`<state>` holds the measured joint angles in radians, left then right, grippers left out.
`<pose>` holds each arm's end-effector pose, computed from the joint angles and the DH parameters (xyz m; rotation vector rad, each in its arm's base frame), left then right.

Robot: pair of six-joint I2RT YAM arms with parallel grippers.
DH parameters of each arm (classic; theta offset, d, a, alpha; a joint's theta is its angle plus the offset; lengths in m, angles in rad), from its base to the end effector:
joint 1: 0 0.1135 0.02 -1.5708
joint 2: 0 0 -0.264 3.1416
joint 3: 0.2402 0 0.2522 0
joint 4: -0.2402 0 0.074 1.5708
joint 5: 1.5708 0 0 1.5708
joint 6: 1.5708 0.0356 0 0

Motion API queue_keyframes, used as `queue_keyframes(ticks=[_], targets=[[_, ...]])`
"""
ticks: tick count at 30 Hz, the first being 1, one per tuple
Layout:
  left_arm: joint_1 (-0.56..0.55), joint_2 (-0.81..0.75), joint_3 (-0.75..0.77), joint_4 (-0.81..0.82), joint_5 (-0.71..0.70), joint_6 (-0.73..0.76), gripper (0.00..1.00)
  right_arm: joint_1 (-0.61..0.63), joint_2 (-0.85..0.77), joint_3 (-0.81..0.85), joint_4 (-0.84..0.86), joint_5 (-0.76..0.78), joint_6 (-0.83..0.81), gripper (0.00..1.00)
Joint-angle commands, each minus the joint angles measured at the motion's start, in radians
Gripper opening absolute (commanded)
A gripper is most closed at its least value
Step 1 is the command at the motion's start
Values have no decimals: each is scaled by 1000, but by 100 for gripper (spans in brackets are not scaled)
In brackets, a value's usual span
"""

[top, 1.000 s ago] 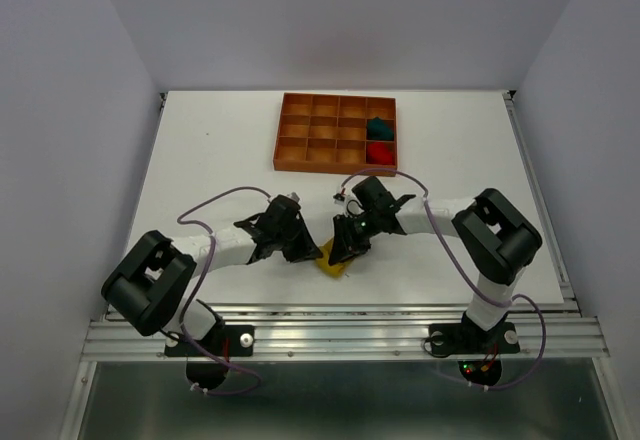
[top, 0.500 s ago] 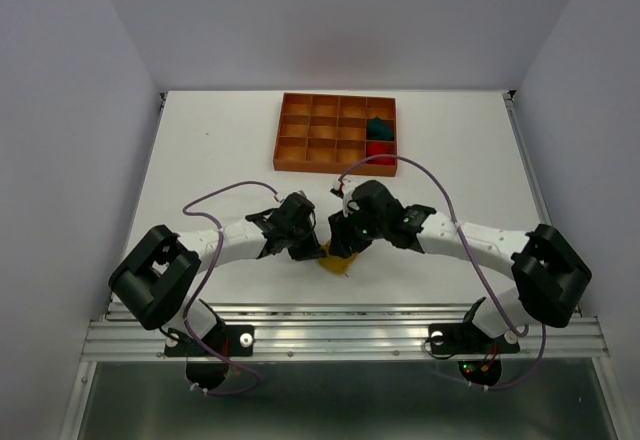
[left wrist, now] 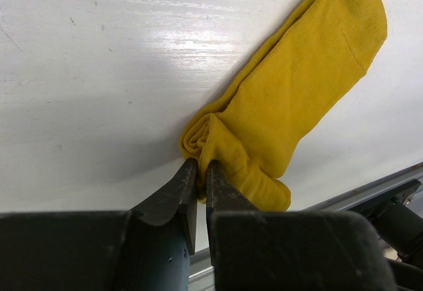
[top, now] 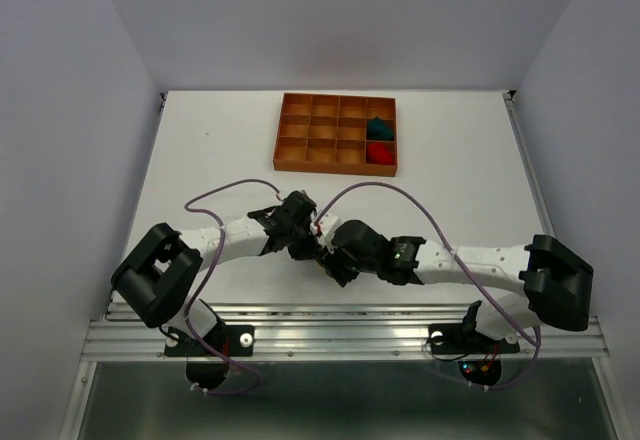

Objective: Roll the socks
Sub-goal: Roll the sock at the center of the board.

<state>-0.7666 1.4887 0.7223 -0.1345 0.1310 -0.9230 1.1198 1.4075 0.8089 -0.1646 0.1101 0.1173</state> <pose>0.2015 -0.2006 0.1643 -0.1481 2.6720 -0.8129 0.1309 0.2614 0.2099 -1.0943 2.1137 0.4827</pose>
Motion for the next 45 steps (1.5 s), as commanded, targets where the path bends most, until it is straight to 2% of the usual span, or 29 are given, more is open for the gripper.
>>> queue_keyframes(ticks=[1,20,26,30,31,36,37,40,41,42,43,44,45], targets=[[-8,24,2,-83,-4,32,0,46,22,-1,60,124,-57,55],[-8,38,12,-96,12,36,0,141,137,42,50,220,-134,54],[-8,41,19,-94,35,36,0,163,194,52,8,290,-136,54],[-8,44,23,-100,53,35,0,184,246,64,-30,391,-120,51],[-8,44,25,-103,53,35,0,184,272,67,-55,410,-119,47],[1,24,26,-103,87,38,0,193,334,81,-76,526,-81,41],[3,19,25,-99,99,44,0,193,341,82,-72,539,-77,30],[9,1,26,-108,95,38,0,193,364,90,-56,548,-76,16],[10,-5,25,-114,91,35,2,193,366,90,-55,539,-76,13],[15,-13,25,-126,78,32,16,193,363,92,-49,516,-74,12],[24,-18,23,-131,75,30,22,193,358,90,-43,501,-70,8],[30,-28,19,-134,76,30,33,193,346,90,-39,463,-62,7],[36,-36,16,-132,75,29,38,193,340,92,-35,447,-50,6]])
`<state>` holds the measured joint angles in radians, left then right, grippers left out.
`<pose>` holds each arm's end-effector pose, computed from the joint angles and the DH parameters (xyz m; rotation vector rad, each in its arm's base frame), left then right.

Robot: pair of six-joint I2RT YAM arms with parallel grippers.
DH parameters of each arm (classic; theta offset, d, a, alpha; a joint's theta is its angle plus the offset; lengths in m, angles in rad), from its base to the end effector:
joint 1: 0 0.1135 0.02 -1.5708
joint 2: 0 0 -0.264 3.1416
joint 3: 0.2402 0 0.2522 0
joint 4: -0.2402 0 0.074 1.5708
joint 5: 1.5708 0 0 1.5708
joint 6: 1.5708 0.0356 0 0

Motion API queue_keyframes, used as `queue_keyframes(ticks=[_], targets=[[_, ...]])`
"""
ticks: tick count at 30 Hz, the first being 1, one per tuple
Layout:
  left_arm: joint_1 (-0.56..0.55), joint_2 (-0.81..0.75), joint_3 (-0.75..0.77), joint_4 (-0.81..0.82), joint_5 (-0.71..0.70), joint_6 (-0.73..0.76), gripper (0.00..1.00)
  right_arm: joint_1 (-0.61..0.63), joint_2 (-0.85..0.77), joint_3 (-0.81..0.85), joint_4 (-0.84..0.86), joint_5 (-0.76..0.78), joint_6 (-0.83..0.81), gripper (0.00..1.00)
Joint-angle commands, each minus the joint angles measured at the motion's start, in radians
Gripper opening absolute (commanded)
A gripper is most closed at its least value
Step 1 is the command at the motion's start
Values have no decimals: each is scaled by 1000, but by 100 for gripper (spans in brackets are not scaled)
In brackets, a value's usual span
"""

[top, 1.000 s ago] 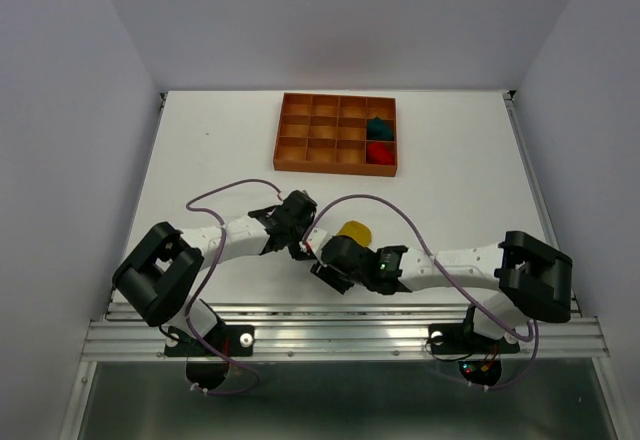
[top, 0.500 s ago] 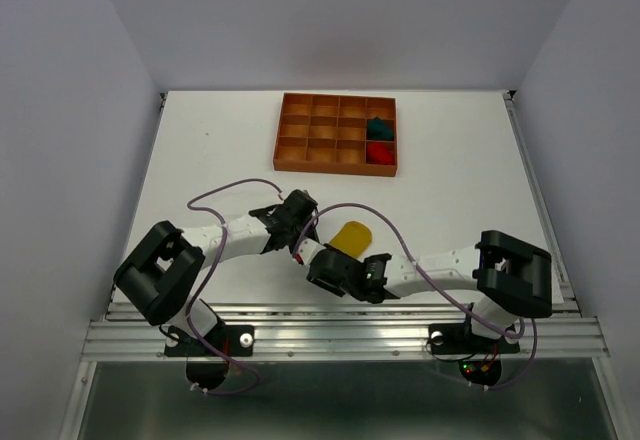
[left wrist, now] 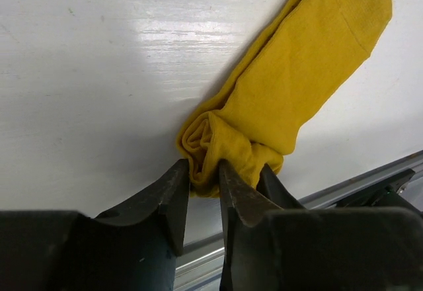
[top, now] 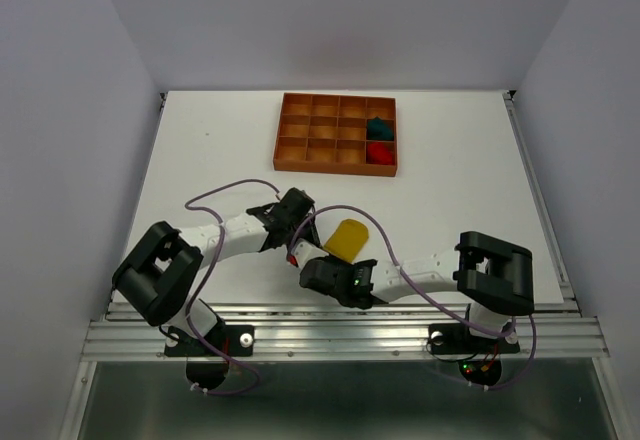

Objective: Roll the socks
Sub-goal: Roll the sock at the center of the board.

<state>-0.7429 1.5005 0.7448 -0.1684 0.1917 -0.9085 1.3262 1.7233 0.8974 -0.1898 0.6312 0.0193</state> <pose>0.2064 -0.1988 0.1656 -0.1373 2.7129 -0.8457 0.0989 0.3097 0.1477 -1.2411 1.9766 -0.1809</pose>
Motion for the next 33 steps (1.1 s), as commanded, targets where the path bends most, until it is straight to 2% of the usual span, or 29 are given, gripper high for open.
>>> queue_keyframes(ticks=[1,3,5,8,15,21,25,33], targets=[[25,-55,-12,-97,12,16,40,-13,16,6,-5,-99,56,4],[34,-92,-19,-83,15,23,53,-13,7,14,-3,-160,68,4],[42,-121,-22,-79,3,28,61,-13,2,29,-5,-183,82,3],[57,-190,-21,-111,-49,34,82,-27,-14,46,-8,-249,102,2],[86,-292,-25,-161,-158,49,83,-131,-70,38,-10,-500,160,2],[102,-370,-53,-180,-181,36,84,-229,-84,40,-3,-727,197,3],[106,-396,-88,-184,-181,16,84,-283,-65,44,-5,-801,217,3],[135,-459,-143,-244,-248,-27,86,-283,-5,63,-14,-880,200,3]])
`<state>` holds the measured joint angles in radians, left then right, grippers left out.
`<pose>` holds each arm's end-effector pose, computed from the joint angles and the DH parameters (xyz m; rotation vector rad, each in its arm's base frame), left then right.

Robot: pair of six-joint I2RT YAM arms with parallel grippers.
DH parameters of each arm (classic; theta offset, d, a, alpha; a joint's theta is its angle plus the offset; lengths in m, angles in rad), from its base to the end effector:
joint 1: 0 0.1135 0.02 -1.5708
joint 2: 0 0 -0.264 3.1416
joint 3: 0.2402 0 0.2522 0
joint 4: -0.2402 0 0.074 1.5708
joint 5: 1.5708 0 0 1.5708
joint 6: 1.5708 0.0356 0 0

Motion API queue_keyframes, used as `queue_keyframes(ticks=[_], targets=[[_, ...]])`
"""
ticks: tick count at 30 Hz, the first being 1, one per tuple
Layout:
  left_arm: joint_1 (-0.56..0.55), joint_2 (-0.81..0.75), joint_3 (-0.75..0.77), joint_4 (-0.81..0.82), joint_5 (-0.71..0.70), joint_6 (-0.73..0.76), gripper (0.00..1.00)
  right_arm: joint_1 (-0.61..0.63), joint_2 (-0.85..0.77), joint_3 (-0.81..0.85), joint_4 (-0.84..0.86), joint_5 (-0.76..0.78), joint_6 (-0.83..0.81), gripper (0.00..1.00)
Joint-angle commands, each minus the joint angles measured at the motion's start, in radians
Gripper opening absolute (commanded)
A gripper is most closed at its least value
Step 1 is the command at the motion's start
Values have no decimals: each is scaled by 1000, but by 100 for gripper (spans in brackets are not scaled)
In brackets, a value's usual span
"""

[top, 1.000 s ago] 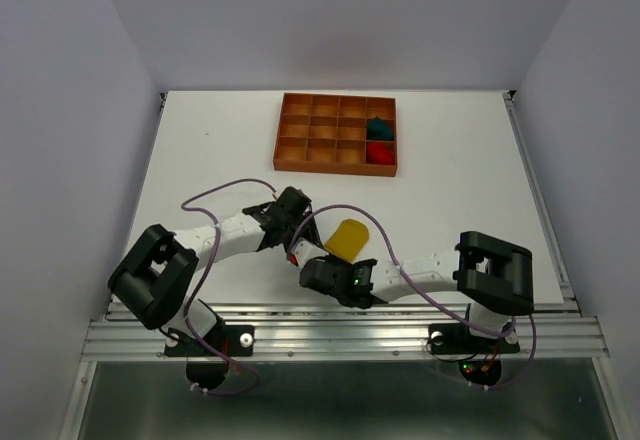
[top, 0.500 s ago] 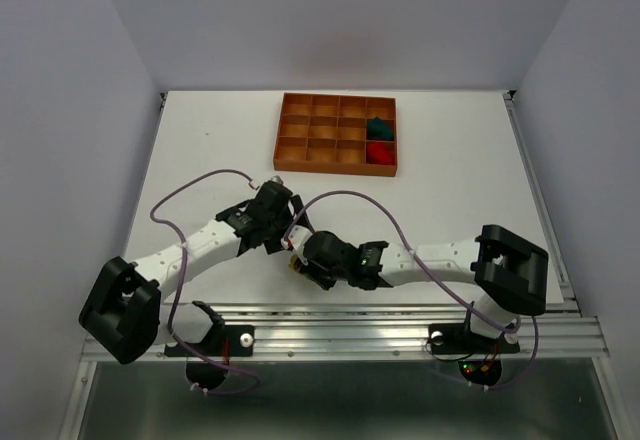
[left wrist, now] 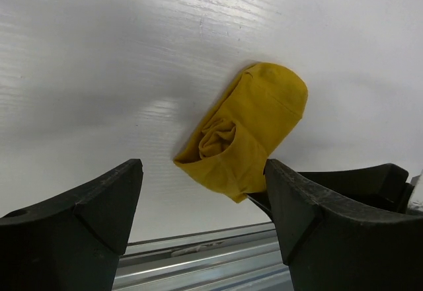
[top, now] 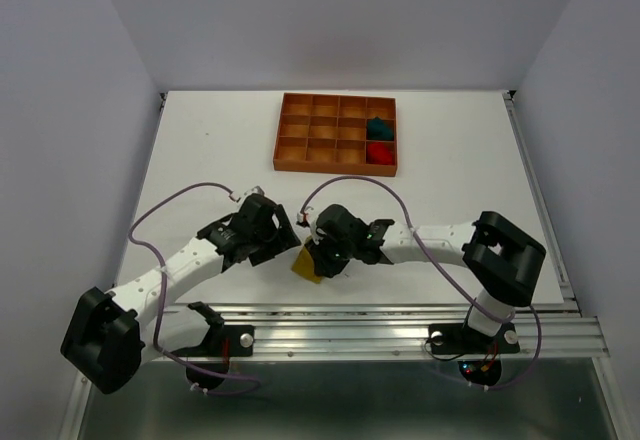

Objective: Roll the socks
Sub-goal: Roll the sock at the center of the board.

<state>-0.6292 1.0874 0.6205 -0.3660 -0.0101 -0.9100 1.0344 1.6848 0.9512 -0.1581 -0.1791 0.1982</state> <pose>0.1755 -0.1273 0.2095 -0.3580 2.4979 -0.6698 0.1686 0.2960 0.1715 -1.1287 2.3378 0.7199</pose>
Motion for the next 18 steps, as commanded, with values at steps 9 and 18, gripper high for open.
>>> queue_keyframes(ticks=[9,18], targets=[[49,-66,-38,-76,-45,-36,86,0,55,37,-54,-109,30,1],[49,-162,-105,-47,38,-70,86,0,-22,64,-61,47,-29,1]])
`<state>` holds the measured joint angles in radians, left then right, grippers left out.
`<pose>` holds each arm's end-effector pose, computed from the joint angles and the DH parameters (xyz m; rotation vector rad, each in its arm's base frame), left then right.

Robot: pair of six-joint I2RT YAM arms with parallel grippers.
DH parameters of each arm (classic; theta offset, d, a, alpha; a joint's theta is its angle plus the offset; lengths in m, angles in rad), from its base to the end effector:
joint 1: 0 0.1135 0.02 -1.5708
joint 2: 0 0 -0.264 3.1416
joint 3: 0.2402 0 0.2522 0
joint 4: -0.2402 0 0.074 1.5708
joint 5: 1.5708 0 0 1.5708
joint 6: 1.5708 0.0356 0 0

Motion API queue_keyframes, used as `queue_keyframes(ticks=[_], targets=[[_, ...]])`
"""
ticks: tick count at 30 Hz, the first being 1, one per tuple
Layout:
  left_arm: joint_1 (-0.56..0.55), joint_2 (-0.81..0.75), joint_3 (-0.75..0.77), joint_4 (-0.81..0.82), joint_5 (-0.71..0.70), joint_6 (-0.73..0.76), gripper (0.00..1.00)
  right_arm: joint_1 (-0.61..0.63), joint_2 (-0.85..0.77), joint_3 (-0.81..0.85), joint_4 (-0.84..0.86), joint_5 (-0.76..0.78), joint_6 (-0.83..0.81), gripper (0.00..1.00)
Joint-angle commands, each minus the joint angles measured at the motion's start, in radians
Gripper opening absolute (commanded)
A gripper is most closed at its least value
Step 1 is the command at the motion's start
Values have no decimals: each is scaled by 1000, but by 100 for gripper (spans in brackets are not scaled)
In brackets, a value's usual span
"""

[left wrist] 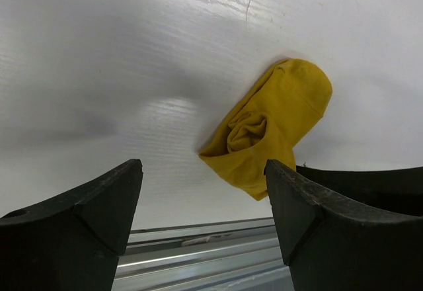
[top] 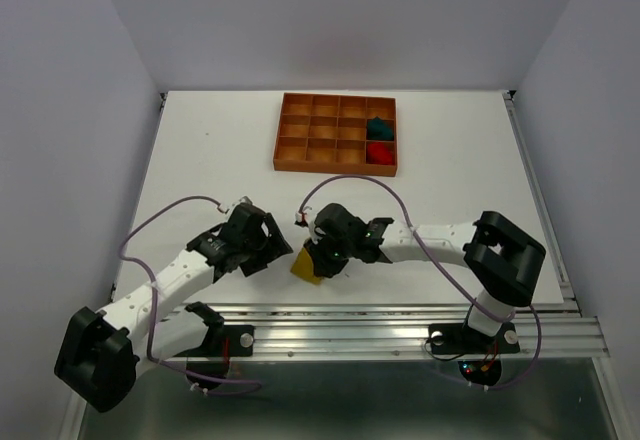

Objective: Roll the socks
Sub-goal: Roll the sock at the center of the board.

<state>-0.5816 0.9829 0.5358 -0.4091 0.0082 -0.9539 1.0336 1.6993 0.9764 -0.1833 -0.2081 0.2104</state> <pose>0.1605 -0.1058 0.1986 -0.4685 2.5087 -0.6692 0.1699 0.2996 0.1726 -1.1343 2.3625 0.7489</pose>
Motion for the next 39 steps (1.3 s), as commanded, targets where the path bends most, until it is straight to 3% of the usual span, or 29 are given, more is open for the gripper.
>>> queue_keyframes(ticks=[1,9,14,23,39], targets=[[2,-67,-20,-13,12,-40,86,12,-38,38,-32,97,-54,1],[2,-156,-43,-68,-13,-83,86,65,-61,54,-12,225,-114,1],[2,-226,-76,-88,-13,-118,86,137,-9,70,-1,168,-152,1],[2,-259,-94,-97,30,-134,86,137,42,67,31,75,-6,1],[0,-167,-126,55,173,-55,82,-101,141,-41,159,-307,288,1]])
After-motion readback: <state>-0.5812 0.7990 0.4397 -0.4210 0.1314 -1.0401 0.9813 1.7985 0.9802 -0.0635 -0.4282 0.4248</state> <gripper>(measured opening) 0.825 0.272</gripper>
